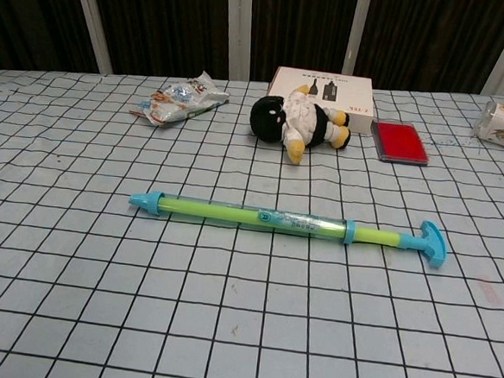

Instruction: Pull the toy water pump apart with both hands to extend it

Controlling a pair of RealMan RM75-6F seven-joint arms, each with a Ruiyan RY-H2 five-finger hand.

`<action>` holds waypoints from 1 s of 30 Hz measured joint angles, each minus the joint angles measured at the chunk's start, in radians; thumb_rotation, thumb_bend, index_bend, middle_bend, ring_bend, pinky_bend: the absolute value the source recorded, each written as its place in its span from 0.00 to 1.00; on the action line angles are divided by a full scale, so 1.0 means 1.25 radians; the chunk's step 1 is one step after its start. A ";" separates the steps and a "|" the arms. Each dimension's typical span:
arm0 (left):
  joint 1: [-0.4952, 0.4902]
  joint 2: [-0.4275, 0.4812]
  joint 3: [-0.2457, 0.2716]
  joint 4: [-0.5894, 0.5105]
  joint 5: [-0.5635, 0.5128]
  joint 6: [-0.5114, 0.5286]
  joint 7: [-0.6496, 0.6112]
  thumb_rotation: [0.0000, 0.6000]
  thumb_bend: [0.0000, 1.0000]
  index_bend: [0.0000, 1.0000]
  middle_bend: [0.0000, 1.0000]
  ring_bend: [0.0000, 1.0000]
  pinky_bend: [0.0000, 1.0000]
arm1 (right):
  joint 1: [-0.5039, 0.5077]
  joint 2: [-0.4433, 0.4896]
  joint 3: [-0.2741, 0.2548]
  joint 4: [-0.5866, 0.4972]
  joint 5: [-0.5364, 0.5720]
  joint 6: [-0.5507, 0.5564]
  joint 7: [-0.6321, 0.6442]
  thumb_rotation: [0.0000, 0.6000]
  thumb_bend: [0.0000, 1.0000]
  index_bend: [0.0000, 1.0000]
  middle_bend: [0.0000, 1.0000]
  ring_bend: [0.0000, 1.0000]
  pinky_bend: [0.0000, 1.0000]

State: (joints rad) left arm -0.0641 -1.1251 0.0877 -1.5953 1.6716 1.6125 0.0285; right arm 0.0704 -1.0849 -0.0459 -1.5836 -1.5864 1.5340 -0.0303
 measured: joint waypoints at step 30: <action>-0.006 0.017 -0.008 -0.009 0.009 -0.035 0.033 1.00 0.06 0.00 0.00 0.00 0.00 | 0.131 -0.081 0.086 -0.181 0.056 -0.182 -0.213 1.00 0.32 0.32 0.05 0.00 0.00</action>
State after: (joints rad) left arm -0.0716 -1.1032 0.0776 -1.6061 1.6828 1.5688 0.0696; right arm 0.2347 -1.1864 0.0616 -1.8096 -1.5165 1.3059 -0.2962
